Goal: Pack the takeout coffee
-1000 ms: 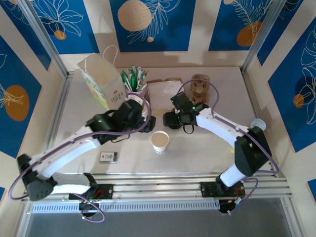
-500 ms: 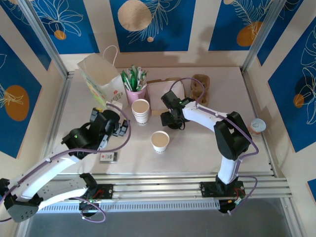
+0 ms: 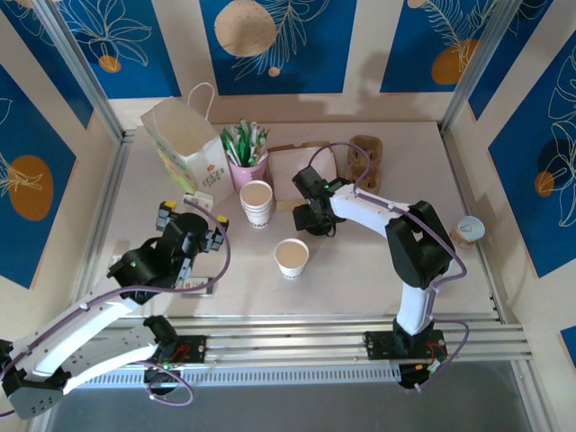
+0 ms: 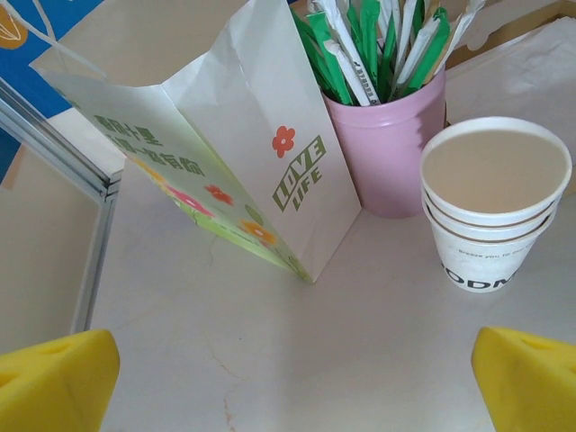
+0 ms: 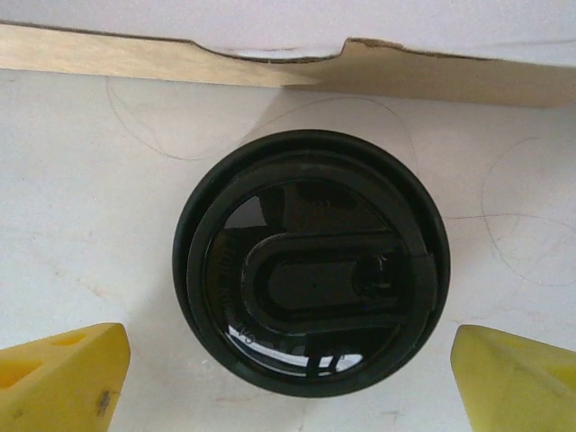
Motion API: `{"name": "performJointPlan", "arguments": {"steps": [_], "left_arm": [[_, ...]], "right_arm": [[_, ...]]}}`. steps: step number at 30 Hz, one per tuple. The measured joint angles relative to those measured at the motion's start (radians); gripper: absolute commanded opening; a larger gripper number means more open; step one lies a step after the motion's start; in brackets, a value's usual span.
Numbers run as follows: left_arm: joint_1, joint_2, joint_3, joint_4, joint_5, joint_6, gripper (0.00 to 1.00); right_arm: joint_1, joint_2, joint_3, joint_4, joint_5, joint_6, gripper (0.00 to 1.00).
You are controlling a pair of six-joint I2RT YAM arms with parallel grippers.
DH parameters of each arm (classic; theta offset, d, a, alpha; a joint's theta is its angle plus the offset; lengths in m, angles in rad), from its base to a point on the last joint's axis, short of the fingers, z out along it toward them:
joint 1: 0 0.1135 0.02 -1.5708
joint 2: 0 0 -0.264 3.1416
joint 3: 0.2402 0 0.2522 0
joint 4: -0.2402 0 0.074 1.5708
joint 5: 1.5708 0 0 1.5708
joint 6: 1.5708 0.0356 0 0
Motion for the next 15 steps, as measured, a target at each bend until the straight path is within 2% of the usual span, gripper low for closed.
{"name": "performJointPlan", "arguments": {"steps": [15], "left_arm": [[0.002, 0.01, -0.019, 0.023, 0.0, 0.013, 1.0]], "right_arm": [[0.0, 0.041, 0.022, -0.003, 0.038, -0.014, 0.86]]}}
